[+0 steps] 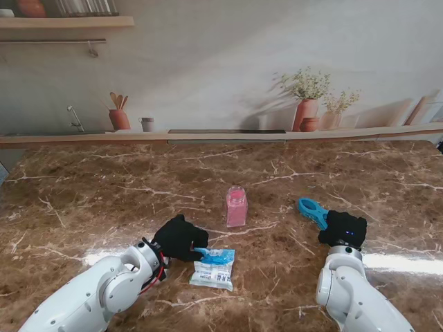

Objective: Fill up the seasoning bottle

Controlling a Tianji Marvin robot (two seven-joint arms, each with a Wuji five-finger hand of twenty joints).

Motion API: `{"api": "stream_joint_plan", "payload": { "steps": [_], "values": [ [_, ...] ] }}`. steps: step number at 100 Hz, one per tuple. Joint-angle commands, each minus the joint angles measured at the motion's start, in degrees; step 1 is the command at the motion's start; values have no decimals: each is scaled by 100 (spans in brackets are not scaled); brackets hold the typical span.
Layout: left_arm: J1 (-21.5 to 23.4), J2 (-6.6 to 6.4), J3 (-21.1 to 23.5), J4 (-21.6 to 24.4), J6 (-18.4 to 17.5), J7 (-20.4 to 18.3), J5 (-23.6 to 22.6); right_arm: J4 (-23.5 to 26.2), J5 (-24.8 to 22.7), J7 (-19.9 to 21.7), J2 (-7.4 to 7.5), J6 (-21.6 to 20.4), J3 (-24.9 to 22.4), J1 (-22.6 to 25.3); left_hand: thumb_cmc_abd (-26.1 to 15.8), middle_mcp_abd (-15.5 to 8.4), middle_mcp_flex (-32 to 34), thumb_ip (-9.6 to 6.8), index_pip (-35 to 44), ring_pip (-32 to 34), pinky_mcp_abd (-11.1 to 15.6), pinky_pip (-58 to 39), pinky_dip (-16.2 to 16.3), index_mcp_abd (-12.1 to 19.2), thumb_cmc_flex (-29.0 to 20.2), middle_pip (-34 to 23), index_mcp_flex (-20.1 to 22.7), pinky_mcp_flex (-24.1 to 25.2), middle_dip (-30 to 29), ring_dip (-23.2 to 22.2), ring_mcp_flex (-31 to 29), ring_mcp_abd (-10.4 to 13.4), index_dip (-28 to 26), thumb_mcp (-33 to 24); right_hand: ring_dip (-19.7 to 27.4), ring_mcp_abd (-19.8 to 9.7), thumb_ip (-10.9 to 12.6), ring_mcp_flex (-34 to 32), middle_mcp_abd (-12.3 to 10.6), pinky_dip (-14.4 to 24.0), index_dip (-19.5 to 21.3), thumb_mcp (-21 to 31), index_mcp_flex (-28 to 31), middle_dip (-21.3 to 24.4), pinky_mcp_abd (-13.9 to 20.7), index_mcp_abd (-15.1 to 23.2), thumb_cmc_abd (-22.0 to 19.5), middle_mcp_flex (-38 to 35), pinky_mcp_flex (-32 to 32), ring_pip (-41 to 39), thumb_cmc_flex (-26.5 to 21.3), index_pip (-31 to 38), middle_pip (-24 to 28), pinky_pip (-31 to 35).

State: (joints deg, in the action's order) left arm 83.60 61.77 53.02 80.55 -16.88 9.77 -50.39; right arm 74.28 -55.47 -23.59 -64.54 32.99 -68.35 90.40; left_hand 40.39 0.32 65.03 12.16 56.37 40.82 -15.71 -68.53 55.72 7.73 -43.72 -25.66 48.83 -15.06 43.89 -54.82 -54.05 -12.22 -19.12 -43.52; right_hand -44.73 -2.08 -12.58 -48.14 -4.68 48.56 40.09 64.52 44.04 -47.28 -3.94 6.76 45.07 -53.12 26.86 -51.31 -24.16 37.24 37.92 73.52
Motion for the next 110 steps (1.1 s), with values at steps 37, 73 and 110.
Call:
{"api": "stream_joint_plan", "payload": {
  "steps": [37,73,110],
  "values": [
    [306,-13,333,258,25,-234,156,-202,225,-328,-98,-421,83,2,-280,40,-961,-24,-1231,-645,82,350,11,-271,870,-270,-387,459,-1389,367,665,157,-34,39,-445,-120,-408,-1099,-217,-37,-323,496,752,-685,61,1020,-171,-1298,911,-936,-855,1757,157,1173],
    [420,81,550,480,100,-152,514,212,240,-814,-183,-685,-134,226,-882,97,-1562,-500,-2153,-1141,149,978,-211,-525,1620,69,-625,899,-1623,671,1272,162,-158,377,-477,-93,-412,-1124,-187,-41,-101,497,805,-736,50,983,-193,-1337,917,-992,-917,1729,165,1223],
    [632,205,862,858,259,120,845,1234,24,-1268,-220,-1098,-456,814,-1063,163,-1824,-550,-2256,-1306,220,1180,-254,-582,1685,201,-659,1100,-1695,745,1528,167,-198,809,-480,-87,-398,-1133,-178,-37,-65,504,846,-744,42,970,-165,-1359,917,-996,-912,1672,142,1237]
  ]
}}
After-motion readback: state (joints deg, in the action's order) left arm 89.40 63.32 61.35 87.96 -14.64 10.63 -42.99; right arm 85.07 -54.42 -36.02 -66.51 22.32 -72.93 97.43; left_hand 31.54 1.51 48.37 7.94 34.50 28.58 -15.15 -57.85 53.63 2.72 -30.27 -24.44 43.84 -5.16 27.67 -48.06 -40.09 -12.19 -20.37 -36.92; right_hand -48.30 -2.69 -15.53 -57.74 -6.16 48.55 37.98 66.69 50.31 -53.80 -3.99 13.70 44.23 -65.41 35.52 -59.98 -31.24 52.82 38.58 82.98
